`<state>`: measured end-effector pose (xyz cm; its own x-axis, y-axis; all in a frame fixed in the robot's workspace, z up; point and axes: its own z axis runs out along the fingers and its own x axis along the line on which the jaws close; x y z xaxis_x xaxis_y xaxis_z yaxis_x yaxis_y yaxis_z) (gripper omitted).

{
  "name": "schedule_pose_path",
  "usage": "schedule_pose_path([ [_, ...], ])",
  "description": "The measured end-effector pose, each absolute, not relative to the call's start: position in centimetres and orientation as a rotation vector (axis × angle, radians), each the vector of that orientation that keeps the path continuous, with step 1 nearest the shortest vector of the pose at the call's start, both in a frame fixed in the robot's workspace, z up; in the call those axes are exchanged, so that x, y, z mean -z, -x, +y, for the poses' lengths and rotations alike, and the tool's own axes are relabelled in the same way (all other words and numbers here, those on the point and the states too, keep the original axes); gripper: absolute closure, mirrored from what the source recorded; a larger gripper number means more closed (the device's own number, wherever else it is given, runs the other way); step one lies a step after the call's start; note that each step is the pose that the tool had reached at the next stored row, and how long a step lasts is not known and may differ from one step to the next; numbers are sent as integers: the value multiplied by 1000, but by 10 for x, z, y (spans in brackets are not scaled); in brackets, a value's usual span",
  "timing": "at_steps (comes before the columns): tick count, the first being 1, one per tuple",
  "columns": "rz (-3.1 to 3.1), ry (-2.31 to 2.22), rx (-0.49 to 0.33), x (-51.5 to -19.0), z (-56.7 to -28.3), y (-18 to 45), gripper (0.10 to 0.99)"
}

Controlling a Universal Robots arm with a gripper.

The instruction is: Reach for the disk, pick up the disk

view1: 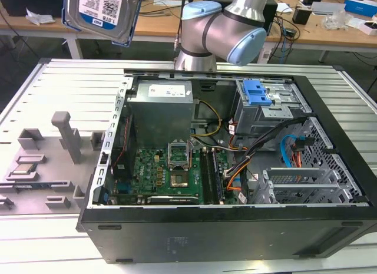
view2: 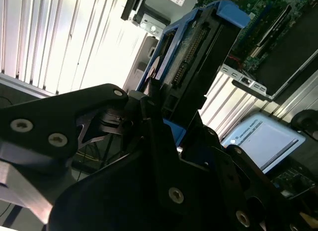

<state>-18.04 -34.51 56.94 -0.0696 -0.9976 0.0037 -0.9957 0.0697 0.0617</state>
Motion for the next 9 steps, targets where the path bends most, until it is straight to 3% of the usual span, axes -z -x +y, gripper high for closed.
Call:
schedule_pose_path([
  [9, -2264, -2111, 66, -562, -345, 154, 722],
])
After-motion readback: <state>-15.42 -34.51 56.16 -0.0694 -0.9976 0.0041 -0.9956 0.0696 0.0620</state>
